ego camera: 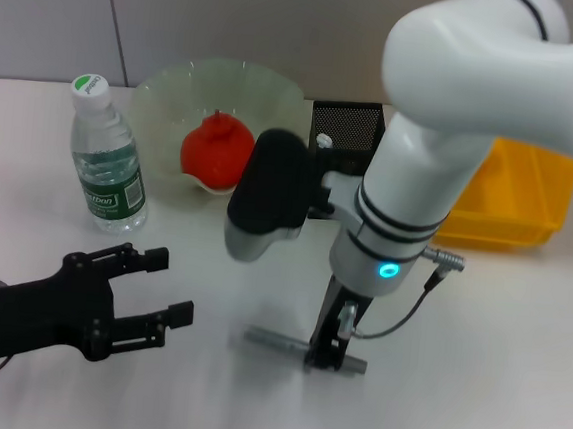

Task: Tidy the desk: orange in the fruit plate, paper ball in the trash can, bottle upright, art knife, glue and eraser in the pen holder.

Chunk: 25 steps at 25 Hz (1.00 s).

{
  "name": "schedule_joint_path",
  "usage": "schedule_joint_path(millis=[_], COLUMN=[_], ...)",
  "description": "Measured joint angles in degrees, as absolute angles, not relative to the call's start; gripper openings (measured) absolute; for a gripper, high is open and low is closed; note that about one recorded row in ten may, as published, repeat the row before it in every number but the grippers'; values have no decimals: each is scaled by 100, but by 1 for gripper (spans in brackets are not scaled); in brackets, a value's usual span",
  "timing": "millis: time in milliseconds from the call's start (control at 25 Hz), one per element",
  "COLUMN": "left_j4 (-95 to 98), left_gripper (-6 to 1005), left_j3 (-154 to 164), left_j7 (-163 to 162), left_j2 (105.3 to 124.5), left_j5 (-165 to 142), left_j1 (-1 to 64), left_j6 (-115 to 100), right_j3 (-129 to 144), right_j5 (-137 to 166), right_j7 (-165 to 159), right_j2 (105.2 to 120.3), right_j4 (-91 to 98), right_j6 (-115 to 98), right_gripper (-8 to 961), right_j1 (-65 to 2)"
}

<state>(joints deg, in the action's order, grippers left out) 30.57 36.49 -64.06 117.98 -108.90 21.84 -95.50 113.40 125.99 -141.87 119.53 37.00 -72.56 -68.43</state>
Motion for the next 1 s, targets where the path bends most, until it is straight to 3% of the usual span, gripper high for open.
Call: schedule_joint_path(millis=[280,480,600,880,1000], left_j4=[3064,3049,3049,2981,2939], left_gripper=[793,793,793,793,793], left_j3=[3218,3098,3096,3091,3089], left_j7=[-6365,-6322,-6271,-6054,-6024], left_j2=[11788,11763,11760,11794,11793], left_j5=[-10889,-10893,-10895,-10893,-10892], left_j1=[2139,2111,2110,2095,2094], left_j6=[-9525,-9518,-9524,-9493,-9492], right_j3=[9748,7954,7772,6202,6047], right_j5=[13548,13432,13294,10934,10607], right_j7=[-13934,-13098,-12938,-10885,-10622], right_j2=[11927,11918,11918,11909,11909], right_j4=[4397,5295,5382,5617,5562], right_j6=[-7491,-7653,-7656,-7557,-7536], right_gripper=[148,149,149,145,145], right_j1=[-6207,-5327,-5207,-4044,-3924])
